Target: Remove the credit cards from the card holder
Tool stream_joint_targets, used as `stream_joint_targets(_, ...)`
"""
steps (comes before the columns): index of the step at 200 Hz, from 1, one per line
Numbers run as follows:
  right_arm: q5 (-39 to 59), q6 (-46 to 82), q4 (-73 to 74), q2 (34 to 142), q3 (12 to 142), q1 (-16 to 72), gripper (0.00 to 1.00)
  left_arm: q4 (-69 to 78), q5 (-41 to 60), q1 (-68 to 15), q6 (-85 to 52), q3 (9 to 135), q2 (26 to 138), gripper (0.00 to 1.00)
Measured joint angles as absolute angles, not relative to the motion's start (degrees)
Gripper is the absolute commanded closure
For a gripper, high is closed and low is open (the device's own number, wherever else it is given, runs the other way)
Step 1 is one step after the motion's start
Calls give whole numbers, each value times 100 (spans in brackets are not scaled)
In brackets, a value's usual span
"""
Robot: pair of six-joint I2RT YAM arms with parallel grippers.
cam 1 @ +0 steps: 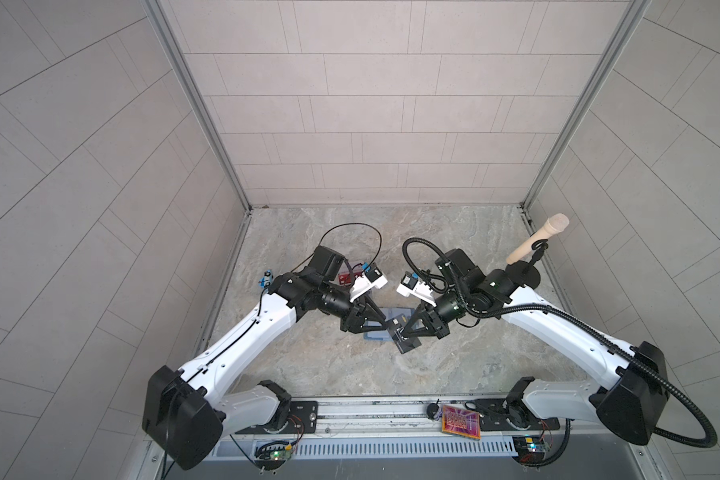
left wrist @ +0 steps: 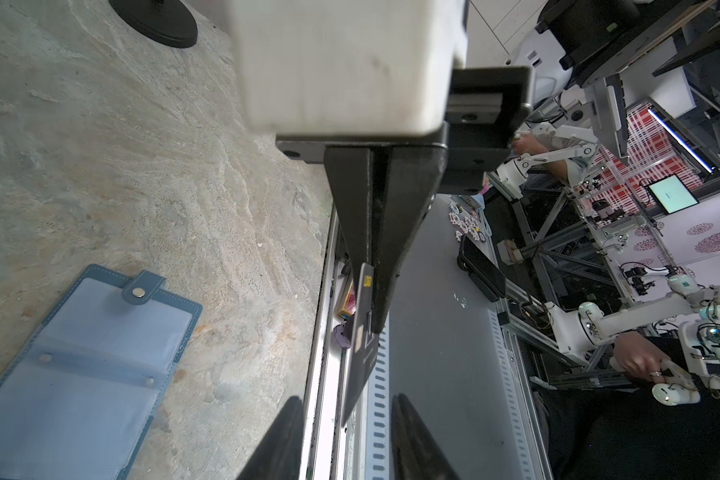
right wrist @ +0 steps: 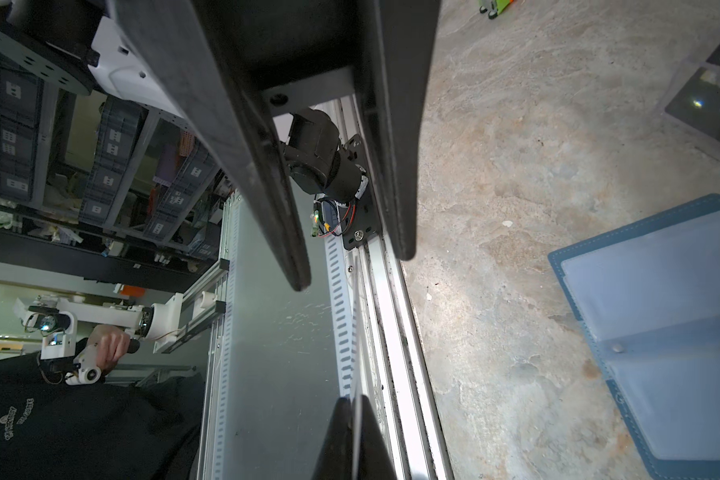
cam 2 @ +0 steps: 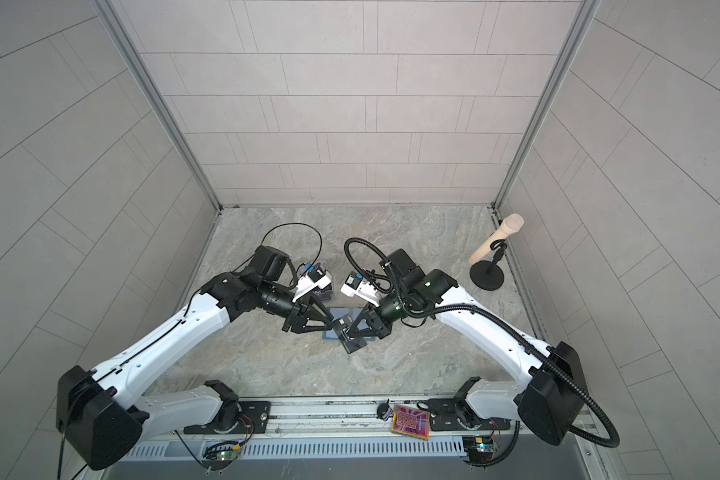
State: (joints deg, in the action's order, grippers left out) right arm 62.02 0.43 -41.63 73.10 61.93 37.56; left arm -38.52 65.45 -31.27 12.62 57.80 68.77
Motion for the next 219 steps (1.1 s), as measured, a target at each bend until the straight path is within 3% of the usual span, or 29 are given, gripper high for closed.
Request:
stream_joint_targets(19, 6208, 43, -4139, 7347, 6204, 3828, 100, -3837, 6622, -3124, 1251, 5767, 6877, 65)
stream_joint_targets(41, 6206, 49, -4080, 7404, 6204, 3885, 100, -3819, 6748, -3127, 1232, 5721, 6875, 76)
stream_joint_targets(80, 6189, 141, -3894, 7507, 6204, 3935, 100, -3848, 6858, -3124, 1297, 5704, 6871, 80)
stream_joint_targets(104, 6193, 172, -3791, 7533, 6204, 3951, 100, -3857, 6890, -3118, 1350, 5658, 6871, 90)
stream_joint_targets(163, 6145, 217, -3758, 7660, 6237, 3970, 100, -3854, 6849, -3068, 1361, 5586, 6873, 98)
stream_joint_targets(193, 5946, 633, -3253, 7526, 6038, 3839, 71, -3750, 6836, -2954, 1332, 5572, 6871, 100)
stream_joint_targets(219, 5723, 1031, -2838, 7227, 5763, 3586, 57, -3347, 6803, -2746, 974, 5393, 6820, 100)
